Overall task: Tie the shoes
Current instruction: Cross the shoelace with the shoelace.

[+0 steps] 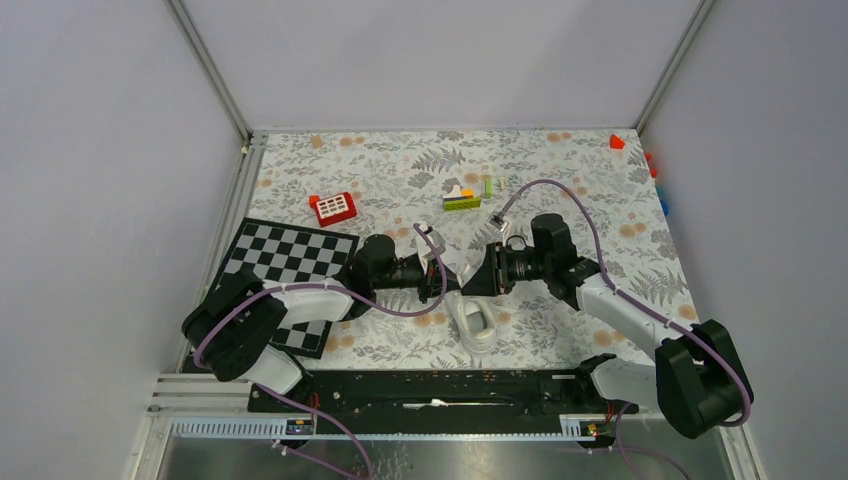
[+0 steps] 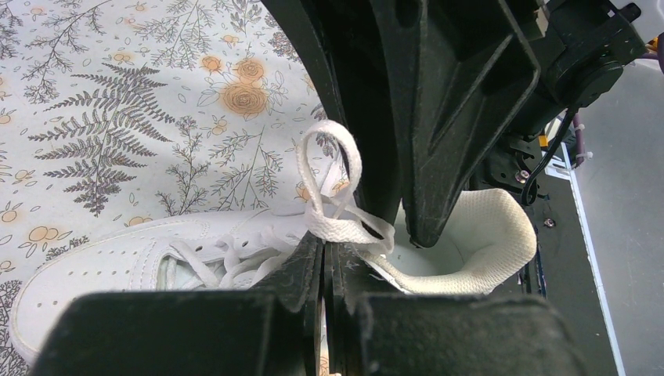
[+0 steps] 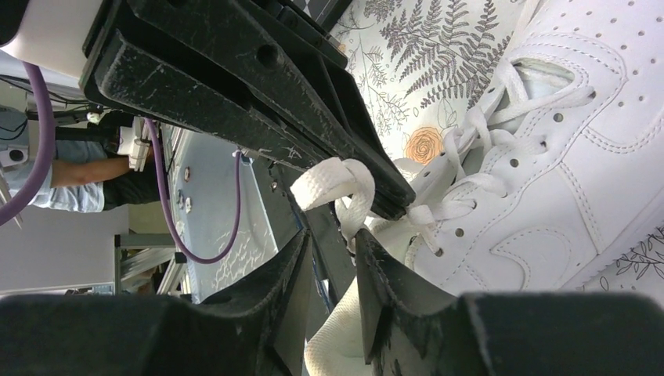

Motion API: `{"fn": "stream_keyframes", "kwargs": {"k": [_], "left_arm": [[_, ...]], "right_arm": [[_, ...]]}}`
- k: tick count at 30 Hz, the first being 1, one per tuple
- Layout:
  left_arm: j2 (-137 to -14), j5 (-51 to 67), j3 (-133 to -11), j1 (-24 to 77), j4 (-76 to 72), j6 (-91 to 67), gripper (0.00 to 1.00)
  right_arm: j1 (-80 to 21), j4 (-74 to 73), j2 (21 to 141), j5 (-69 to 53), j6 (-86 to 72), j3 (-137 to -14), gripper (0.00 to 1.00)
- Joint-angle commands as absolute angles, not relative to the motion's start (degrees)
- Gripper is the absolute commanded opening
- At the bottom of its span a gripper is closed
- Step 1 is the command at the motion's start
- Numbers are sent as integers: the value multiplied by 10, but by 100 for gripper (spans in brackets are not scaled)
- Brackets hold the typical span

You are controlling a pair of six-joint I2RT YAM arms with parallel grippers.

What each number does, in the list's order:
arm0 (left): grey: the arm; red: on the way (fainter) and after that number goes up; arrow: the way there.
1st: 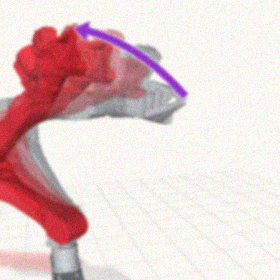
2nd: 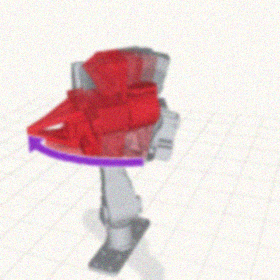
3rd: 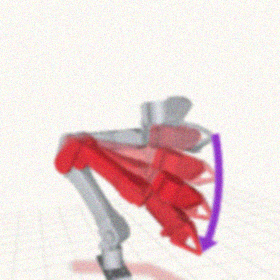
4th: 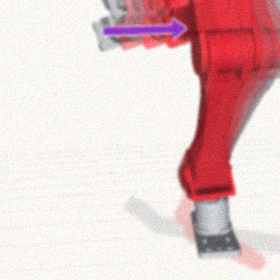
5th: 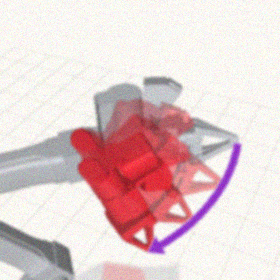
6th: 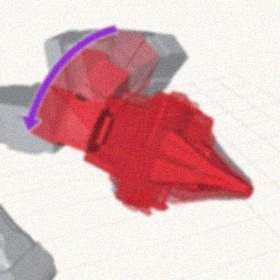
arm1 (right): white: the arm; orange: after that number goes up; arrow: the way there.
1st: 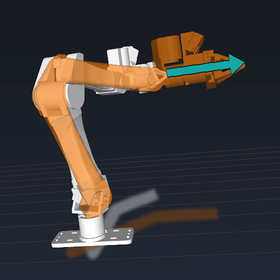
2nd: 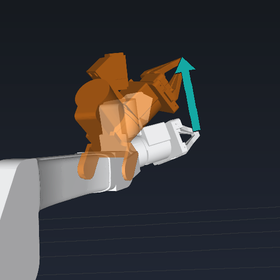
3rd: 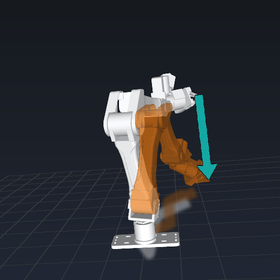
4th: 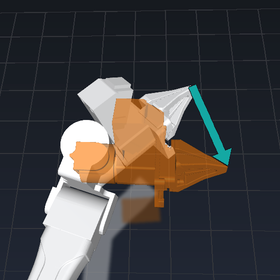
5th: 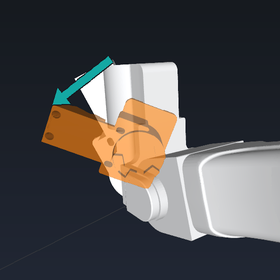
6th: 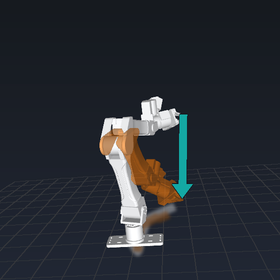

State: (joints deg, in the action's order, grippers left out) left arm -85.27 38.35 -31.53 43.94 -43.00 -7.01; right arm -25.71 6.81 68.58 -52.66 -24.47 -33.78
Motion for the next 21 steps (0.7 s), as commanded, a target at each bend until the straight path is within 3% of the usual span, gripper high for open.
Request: {"fn": "stream_keyframes", "kwargs": {"k": [1,10,15,21], "left_arm": [[-853,389,-335,439,-454,-68,0],[-852,393,-335,439,-456,-71,0],[-850,394,-334,439,-456,-71,0],[-846,394,-329,439,-456,-73,0]], "right_arm": [[-266,83,688,-506,-242,-355,33],[-280,86,686,-458,-252,-359,24],[-286,87,688,-449,-257,-360,1],[-298,26,656,-367,-229,-365,0]]}}
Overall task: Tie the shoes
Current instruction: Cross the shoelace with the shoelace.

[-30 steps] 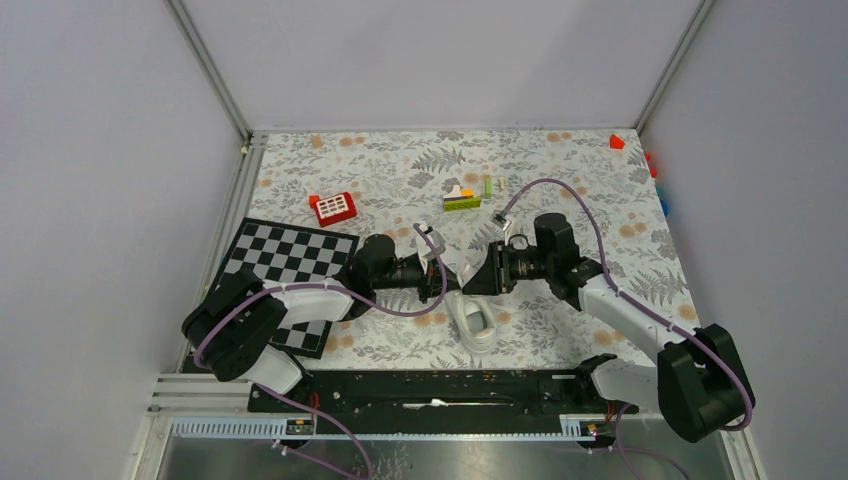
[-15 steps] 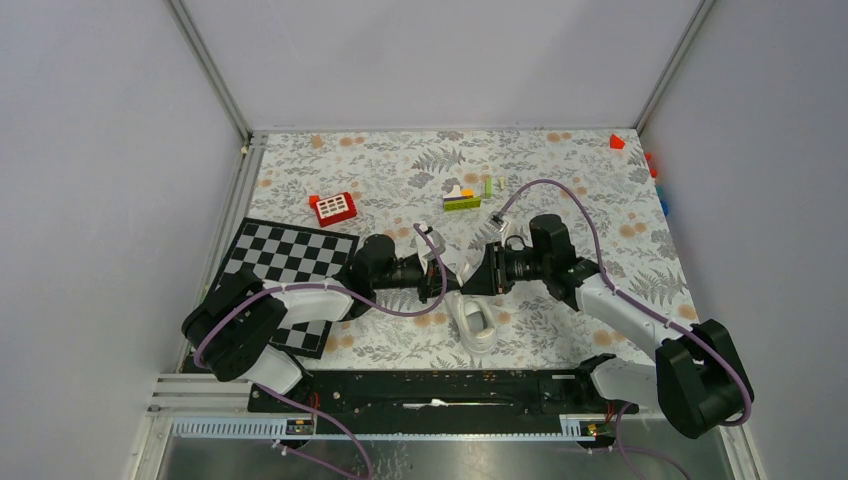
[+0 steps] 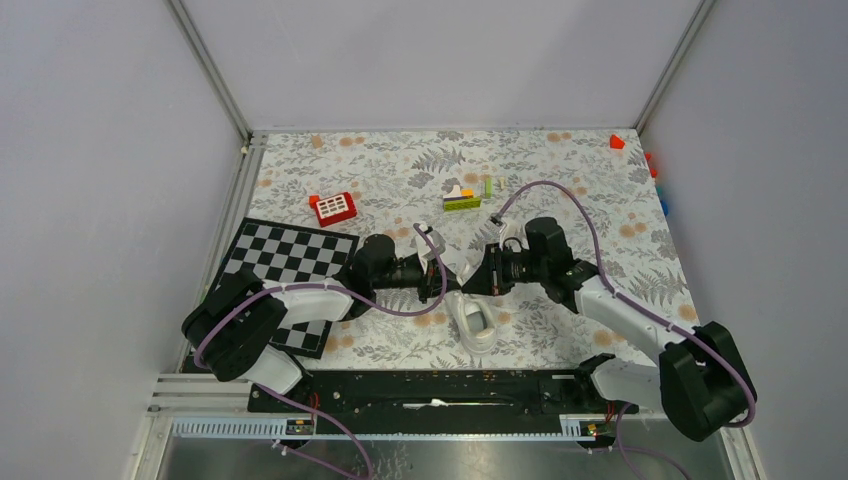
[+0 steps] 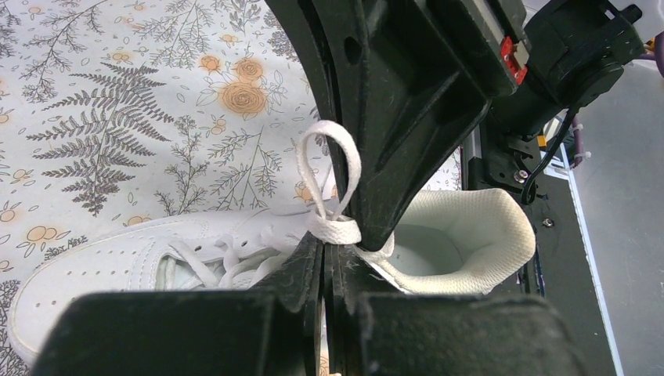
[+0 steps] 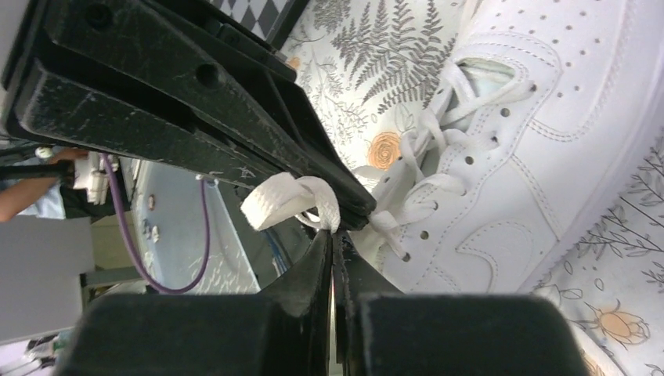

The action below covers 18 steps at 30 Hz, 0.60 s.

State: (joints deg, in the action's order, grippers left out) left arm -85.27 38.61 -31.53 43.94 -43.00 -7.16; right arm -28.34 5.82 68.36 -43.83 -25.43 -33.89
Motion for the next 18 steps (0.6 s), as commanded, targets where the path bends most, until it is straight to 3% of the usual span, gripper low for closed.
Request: {"fn": "stream_keyframes", "kwargs": {"k": [1,18], "left_arm": [[-845,394,-329,439,-456,-75,0],[-840,388,-309,450,-470,-94,0]], "right_arm": [[-306,13,648,-334,-224,-368,0],[-402,59,549,-31,-318,-295,0]]}}
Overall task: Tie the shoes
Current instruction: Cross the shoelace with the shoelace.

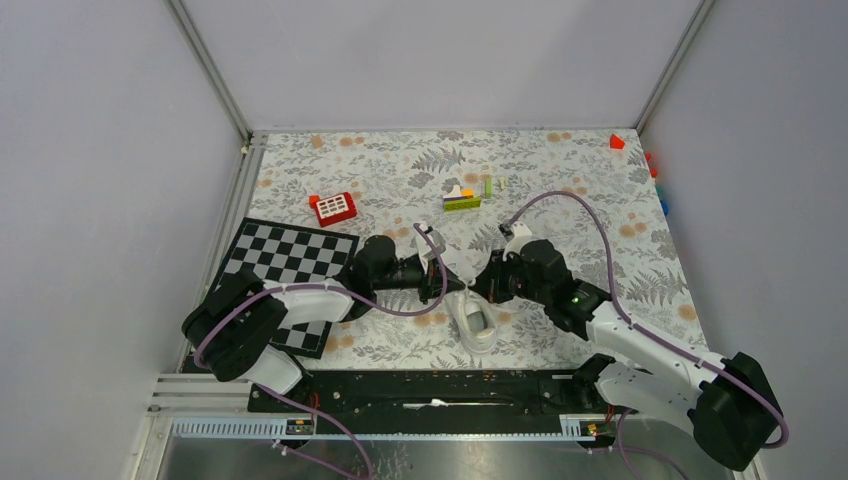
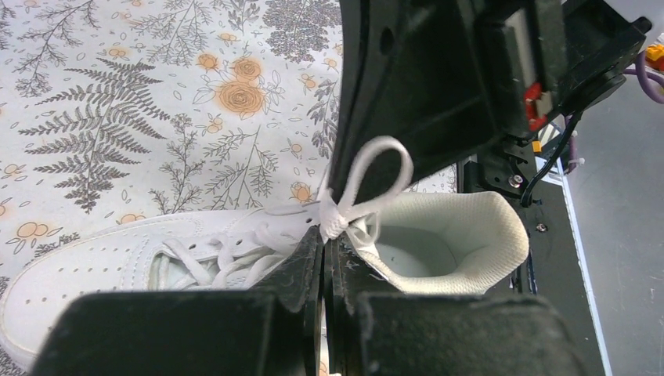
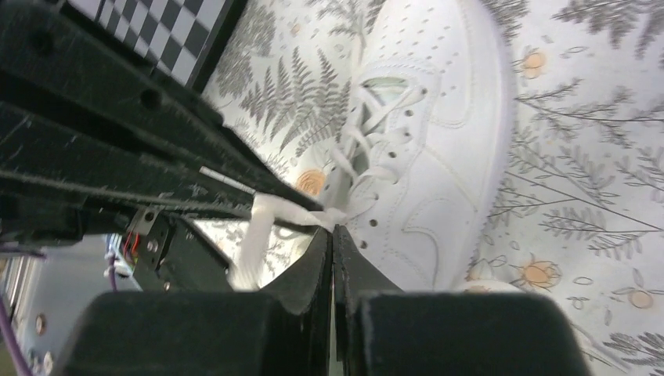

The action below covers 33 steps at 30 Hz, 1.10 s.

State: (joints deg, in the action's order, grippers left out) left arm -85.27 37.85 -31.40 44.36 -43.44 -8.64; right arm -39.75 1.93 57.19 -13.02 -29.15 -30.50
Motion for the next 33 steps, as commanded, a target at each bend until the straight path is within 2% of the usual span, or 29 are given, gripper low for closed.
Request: {"fn": "stream_keyframes", "kwargs": {"k": [1,13,21,26,29,33], "left_arm": [[-839,388,-309,450,-470,-94,0],[-849,383,-299,455,-509,-133,0],[-845,374,-297,455,-503,-130,0],[-841,375,-308,455,-464,-117,0],[-832,373,-305,455,-455,-110,8],[-822,371,-299,455,-452,-102,10]], "right_arm": [[-403,58,547,-26,-318,-294,0],[-427,80,553,-3,-322,-290,0],[-498,59,550,132,-358,-285,0],[-509,59,557,157,-358,-285,0],[-509,61,558,161,-357,-286,0],[-509,59,561,163,-352,-289,0]]}}
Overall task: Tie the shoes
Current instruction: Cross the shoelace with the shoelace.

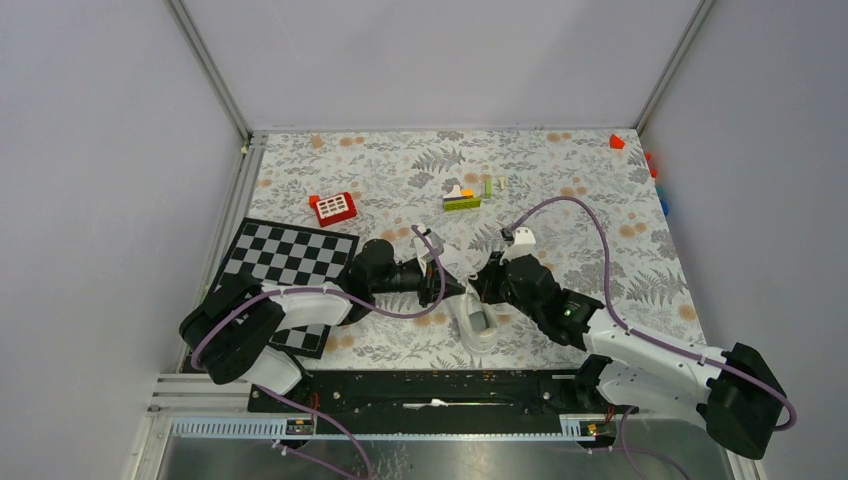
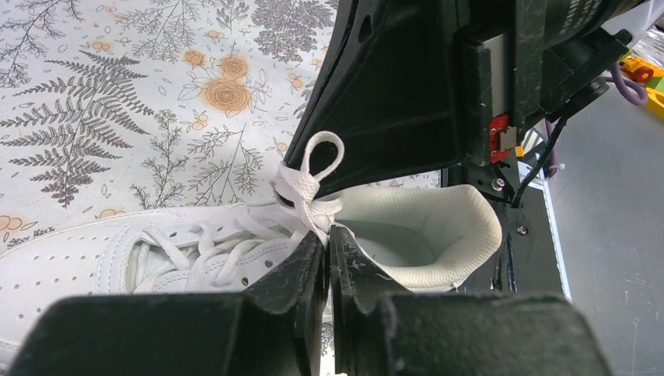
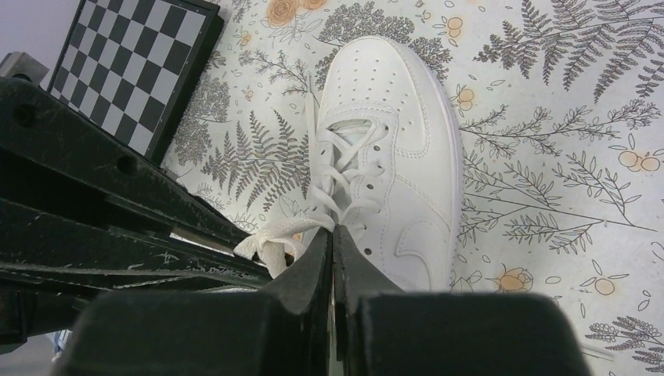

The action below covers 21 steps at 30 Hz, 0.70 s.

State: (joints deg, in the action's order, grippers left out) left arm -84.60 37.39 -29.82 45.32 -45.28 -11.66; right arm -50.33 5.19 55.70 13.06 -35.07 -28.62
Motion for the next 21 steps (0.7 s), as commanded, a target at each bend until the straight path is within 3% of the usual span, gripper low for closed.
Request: {"fn": "stream_keyframes", "kwargs": {"k": [1,3,10,13,14,15,21], "left_arm": [[-822,371,-299,455,-450,-102,10],[-824,371,-302,455,-446,-103,11],[-822,363,-304,455,-451,-103,32],[-816,355,-305,455,-449,-97,44],[-813,354,-307,455,-443,-92,58],[-810,352,-310,456,-435,-88,64],[-774,336,-315,455,-401,-57,71]], "right_arm": [[-509,59,562,163,-351,-290,0],[-510,59,564,160,-348,-292,0],[-512,57,563,157,-346,-294,0],[-512,57,561,152,-344,-295,0],[-512,56,561,152,-343,-295,0],[-512,56,561,151,-343,-295,0],[-513,61,565,149,-343,-296,0]]}}
